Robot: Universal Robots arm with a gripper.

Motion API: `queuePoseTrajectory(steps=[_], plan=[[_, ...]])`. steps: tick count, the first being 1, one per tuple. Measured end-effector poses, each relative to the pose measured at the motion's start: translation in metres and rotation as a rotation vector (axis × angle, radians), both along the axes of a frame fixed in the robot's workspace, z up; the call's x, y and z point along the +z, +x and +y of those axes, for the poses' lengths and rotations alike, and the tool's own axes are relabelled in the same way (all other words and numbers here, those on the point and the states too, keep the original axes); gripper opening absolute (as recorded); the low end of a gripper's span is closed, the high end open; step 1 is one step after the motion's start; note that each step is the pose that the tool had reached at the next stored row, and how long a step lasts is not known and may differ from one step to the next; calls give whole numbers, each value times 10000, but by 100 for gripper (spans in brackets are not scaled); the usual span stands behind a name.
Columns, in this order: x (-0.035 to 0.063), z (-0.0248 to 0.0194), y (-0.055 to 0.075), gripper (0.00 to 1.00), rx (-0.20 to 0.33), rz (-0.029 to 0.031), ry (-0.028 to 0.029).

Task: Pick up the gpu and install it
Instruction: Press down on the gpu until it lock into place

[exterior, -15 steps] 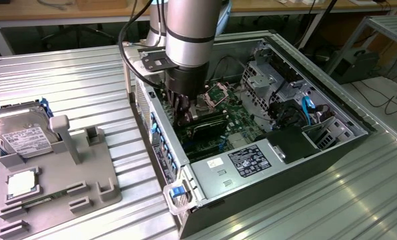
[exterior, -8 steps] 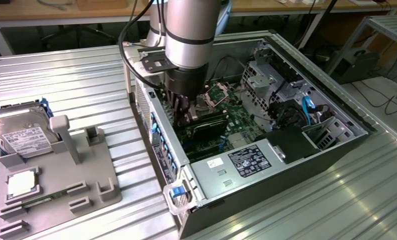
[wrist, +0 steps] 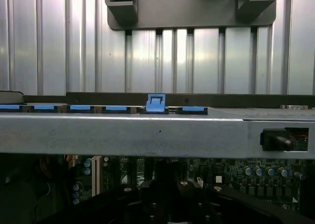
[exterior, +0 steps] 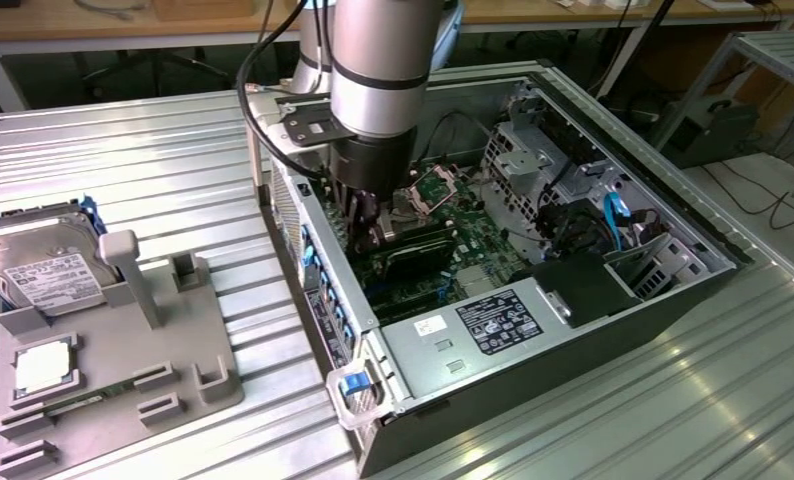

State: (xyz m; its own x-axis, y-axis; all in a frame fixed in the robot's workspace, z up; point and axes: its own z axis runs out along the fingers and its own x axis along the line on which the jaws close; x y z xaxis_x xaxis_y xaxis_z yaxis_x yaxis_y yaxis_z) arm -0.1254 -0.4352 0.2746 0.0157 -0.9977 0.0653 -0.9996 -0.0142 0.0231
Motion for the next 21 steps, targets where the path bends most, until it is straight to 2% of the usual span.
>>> queuePoseTrajectory(steps=[17,21], plan=[[175,-13,-1,11,0,7,-14],[184,-47,-1,11,0,6,-113]])
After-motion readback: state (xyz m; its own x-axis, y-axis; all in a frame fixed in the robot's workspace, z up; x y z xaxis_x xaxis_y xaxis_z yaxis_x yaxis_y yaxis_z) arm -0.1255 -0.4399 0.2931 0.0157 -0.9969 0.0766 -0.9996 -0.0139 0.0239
